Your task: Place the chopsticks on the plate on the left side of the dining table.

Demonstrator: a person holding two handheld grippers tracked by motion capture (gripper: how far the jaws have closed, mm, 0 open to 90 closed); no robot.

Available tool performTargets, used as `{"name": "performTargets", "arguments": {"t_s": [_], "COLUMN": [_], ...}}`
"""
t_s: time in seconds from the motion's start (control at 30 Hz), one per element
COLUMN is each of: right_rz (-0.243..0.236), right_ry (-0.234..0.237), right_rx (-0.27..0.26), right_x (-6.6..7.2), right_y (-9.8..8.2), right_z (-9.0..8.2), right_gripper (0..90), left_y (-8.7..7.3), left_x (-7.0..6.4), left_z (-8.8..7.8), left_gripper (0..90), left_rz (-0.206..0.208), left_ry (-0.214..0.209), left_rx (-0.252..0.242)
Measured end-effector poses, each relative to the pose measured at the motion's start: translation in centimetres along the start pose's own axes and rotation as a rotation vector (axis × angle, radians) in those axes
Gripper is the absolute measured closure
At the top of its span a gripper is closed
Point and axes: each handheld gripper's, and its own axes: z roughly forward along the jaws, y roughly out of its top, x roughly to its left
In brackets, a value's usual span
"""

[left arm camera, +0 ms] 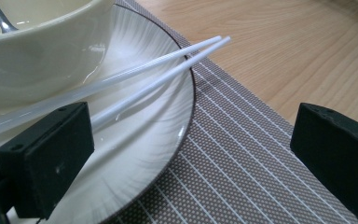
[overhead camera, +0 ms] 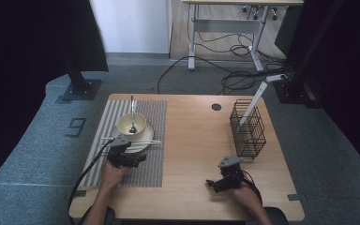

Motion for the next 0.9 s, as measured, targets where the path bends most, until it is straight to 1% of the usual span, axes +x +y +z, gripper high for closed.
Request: {"name": "performTargets", "arguments": {"t_s": [0.23, 0.4, 0.5, 0.57, 0.63, 0.73, 0.9], "right_rz": [0.000, 0.000, 0.000, 0.000, 0.000, 0.000, -0.001], "right_ry": [0.000, 0.000, 0.000, 0.000, 0.000, -0.001, -0.001], "right_rx": [0.000, 0.000, 0.000, 0.000, 0.000, -0.001, -0.002], "right_x": [0.0, 0.0, 0.0, 0.0, 0.0, 0.0, 0.0], "right_y": [0.0, 0.0, 0.0, 0.0, 0.0, 0.0, 0.0], "right_z": [0.0, 0.0, 0.0, 0.0, 0.0, 0.0, 0.0], "right_gripper": [0.0, 0.0, 0.0, 0.0, 0.0, 0.0, 0.0], "left_y": [0.2, 0.2, 0.3, 0.4, 0.5, 0.6, 0.9], "left_x": [0.3, 0.5, 0.5, 0.4, 0.3, -0.2, -0.9], "left_z": [0.4, 0.6, 0.9, 1.0, 1.1, 1.3, 2.1], "left_gripper": [0.0, 0.0, 0.0, 0.0, 0.0, 0.0, 0.0], "left_rz": [0.001, -0.009, 0.003, 0.002, 0.007, 0.014, 0.041], "left_ry": [0.019, 0.012, 0.020, 0.016, 0.017, 0.006, -0.001], "left_rx": [0.004, -0.007, 0.001, -0.005, -0.005, -0.007, 0.017]}}
